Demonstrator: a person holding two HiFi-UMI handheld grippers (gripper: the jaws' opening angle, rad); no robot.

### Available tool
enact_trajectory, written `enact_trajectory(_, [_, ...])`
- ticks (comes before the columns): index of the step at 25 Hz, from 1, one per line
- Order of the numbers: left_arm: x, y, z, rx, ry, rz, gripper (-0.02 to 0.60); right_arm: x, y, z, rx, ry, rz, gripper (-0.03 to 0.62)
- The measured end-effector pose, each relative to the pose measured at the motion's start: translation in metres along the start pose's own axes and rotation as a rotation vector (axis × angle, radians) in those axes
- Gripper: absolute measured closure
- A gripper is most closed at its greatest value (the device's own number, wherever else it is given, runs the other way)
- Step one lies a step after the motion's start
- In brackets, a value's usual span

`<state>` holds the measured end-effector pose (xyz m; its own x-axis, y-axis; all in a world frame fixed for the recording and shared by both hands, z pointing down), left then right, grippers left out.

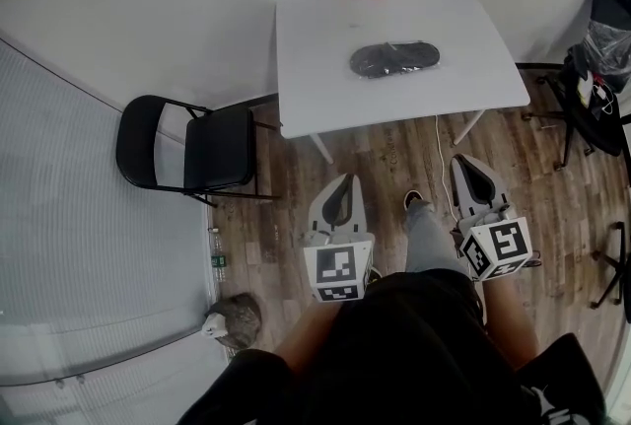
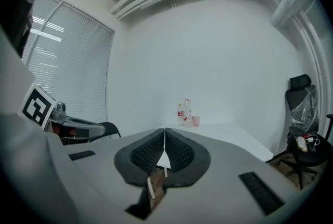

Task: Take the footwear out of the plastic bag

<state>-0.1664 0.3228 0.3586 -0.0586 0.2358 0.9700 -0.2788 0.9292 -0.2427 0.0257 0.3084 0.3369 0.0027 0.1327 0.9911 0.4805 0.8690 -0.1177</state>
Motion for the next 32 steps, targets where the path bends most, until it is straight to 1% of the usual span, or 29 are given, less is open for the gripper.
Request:
enact_trajectory(4, [-0.005,-0.041,0.001,0.019,-0.007,0.012,0.560,0.002,-0.030,-0.025,-0.011,-0.012,-0.002,0.574])
enact_trajectory(9, [-0.006,-0.081,0.009,0.017,0.006,0.040,0.560,0.009,-0.063,-0.048,-0.024,-0.029,0.035,0.574])
enact_trajectory(13, [-0.010,-0.100,0.017,0.010,0.007,0.053,0.560,0.004,-0.085,-0.055,-0.052,-0.026,0.038,0.574])
enact_trajectory(16, [-0.008,-0.114,0.023,-0.004,0.004,0.063,0.560,0.011,-0.100,-0.058,-0.081,-0.022,0.059,0.574])
enact_trajectory(20, [-0.007,-0.129,0.026,-0.020,0.007,0.080,0.560,0.014,-0.113,-0.063,-0.107,0.009,0.069,0.576])
enact_trajectory(24, [-0.017,-0.147,0.024,-0.035,0.008,0.087,0.560,0.005,-0.128,-0.079,-0.116,0.029,0.070,0.576])
enact_trajectory(32, [-0.046,-0.194,0.005,-0.034,-0.012,0.088,0.560,-0.017,-0.151,-0.131,-0.114,0.016,0.049,0.576])
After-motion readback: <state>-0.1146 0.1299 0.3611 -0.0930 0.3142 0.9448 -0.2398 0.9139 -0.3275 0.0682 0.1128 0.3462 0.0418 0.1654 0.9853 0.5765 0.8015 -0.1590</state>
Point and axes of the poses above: the fingertips, and each gripper's own axes: y backward along the fingers, z to its left, x out of its underside, the point moved 2 cm from there along y, backward along the fingers, and after that the axes turned 2 degrees about -x, right-handed, at the moved point
